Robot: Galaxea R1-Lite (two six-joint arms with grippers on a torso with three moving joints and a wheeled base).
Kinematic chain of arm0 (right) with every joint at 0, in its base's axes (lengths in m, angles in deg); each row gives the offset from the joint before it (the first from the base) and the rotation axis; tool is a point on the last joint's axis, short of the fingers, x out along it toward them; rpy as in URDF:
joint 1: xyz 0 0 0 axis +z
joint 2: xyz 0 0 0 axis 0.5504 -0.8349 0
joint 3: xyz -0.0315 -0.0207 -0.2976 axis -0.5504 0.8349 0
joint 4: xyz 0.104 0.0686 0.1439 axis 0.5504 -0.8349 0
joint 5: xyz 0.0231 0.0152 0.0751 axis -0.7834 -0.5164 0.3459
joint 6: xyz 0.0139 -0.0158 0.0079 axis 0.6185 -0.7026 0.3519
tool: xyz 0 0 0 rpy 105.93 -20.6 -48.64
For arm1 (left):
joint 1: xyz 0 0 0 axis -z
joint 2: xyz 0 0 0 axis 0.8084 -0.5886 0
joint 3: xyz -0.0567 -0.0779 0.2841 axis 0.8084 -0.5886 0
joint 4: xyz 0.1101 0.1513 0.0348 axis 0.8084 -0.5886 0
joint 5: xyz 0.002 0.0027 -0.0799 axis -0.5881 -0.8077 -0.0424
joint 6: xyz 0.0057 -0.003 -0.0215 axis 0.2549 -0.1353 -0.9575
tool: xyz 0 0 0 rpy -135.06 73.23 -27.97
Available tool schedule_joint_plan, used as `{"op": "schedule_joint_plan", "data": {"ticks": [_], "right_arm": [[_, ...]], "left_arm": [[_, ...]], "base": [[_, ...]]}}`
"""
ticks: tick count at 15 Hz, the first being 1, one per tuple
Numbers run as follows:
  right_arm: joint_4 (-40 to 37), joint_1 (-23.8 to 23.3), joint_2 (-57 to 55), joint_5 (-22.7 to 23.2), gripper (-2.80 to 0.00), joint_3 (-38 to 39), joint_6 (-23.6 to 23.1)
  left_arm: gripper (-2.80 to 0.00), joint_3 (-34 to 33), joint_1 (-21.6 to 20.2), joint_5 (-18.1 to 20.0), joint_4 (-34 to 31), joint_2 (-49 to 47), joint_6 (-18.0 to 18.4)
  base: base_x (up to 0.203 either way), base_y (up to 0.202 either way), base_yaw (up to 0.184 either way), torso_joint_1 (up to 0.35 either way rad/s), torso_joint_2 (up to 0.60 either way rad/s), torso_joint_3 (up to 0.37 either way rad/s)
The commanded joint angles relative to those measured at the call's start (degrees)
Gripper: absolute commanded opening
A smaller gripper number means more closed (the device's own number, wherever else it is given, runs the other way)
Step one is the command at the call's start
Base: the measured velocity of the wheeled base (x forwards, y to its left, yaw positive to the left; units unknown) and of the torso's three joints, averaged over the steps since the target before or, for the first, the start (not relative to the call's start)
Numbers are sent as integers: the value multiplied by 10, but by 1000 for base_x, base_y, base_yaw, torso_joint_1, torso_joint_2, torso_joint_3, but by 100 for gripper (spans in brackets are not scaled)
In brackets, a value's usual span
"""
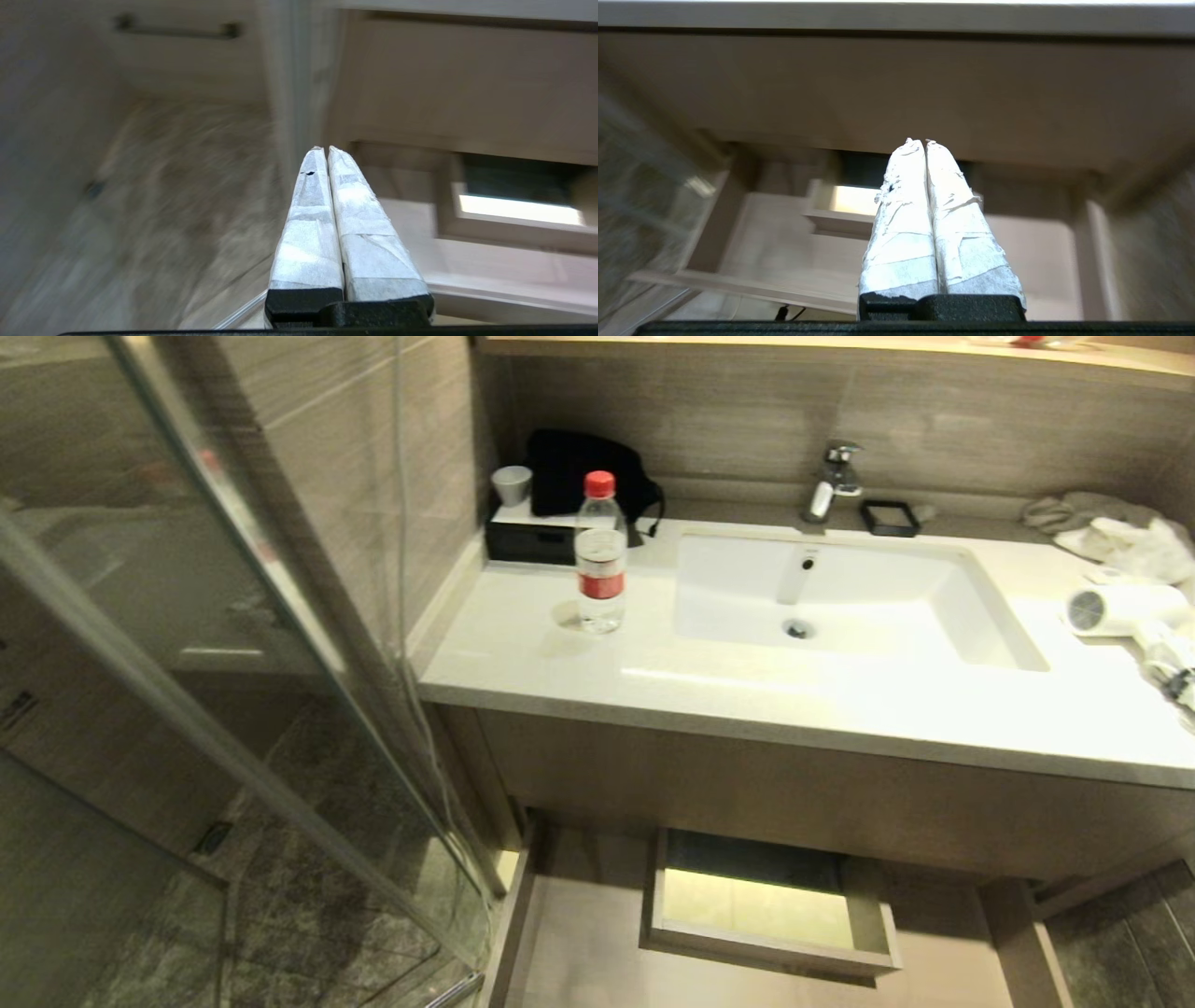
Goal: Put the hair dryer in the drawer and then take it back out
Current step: Pick up the hairdryer
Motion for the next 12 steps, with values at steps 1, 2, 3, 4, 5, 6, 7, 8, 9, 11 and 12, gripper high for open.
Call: {"op": "schedule_joint_plan", "data": {"ticks": [1,2,3,4,5,6,7,8,9,11,12], "right_arm": [[0,-1,-1,0,-280,1,0],[0,-1,-1,-1,-280,1,0],[0,-1,-1,0,-280,1,0],[0,-1,-1,0,-280,1,0],[0,-1,-1,-1,-280,1,0],[0,-1,-1,0,-280,1,0],[0,-1,-1,0,-280,1,0],[0,-1,-1,-1,-280,1,0],[0,-1,-1,0,-280,1,0],[0,-1,-1,0,-280,1,0],[0,-1,-1,0,-280,1,0]], "left_arm": [[-280,0,0,0,0,0,0],[-280,0,0,-1,0,0,0],[-280,0,0,0,0,0,0],[-280,0,0,0,0,0,0],[-280,0,0,0,0,0,0],[-280,0,0,0,0,0,0],[-280,0,0,0,0,0,0],[-280,0,0,0,0,0,0],[-280,0,0,0,0,0,0],[-280,0,0,-1,0,0,0],[-280,0,0,0,0,0,0]], "base": [[0,-11,206,16,-39,-15],[-1,-8,192,23,-12,-12],[0,-5,162,12,-3,2],[-1,-2,105,-2,4,-2],[2,-4,59,2,2,6],[0,0,0,0,0,0],[0,0,0,0,0,0],[0,0,0,0,0,0],[0,0,0,0,0,0],[0,0,0,0,0,0],[0,0,0,0,0,0]]}}
